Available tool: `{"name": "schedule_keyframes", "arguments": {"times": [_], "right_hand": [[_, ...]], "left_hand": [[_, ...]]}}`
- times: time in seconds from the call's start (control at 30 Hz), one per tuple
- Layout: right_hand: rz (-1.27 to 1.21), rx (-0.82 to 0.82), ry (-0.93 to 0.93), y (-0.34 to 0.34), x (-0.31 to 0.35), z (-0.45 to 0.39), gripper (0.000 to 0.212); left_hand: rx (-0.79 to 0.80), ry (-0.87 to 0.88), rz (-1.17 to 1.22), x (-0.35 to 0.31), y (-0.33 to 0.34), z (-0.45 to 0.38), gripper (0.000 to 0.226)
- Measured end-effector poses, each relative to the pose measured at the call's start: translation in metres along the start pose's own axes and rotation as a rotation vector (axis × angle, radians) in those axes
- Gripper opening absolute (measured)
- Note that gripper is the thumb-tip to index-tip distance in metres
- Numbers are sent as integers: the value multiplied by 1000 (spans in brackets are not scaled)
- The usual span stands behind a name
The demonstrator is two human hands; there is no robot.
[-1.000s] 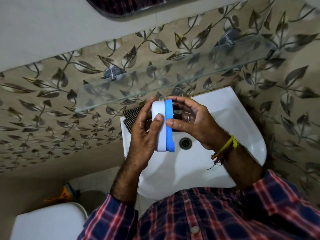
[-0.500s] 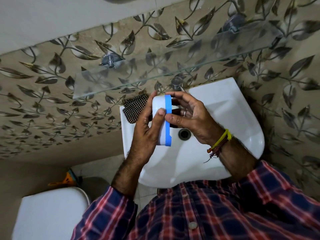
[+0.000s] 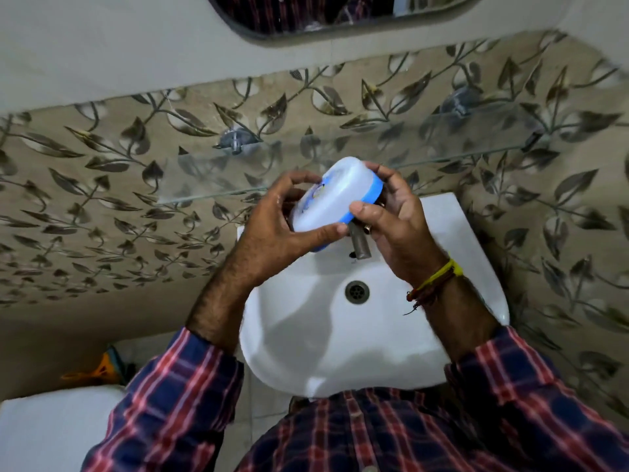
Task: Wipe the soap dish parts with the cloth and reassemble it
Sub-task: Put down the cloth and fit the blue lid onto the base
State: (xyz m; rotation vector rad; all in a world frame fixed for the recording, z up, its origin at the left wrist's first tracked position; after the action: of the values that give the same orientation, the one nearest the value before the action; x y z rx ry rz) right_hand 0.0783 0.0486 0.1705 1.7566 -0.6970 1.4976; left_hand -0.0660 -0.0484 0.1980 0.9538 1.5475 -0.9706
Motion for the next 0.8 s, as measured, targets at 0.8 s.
{"name": "schedule_keyframes", "arguments": {"times": [0.8], "right_hand": [[1238, -347, -351, -48, 22, -75, 52]], "left_hand": [[-73, 288, -499, 18, -25, -114, 103]]}}
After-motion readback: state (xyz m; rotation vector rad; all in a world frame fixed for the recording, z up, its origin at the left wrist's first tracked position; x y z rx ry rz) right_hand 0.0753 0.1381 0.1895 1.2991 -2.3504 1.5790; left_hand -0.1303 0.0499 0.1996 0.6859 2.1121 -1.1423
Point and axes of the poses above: each hand's wrist, its own z-axis away from the middle knuckle, its own y-axis out of the palm, x = y × z, the point moved 5 cm from there along -z, towards the middle knuckle, and after that the axes turned 11 degrees about z, right-handed, at the moved point
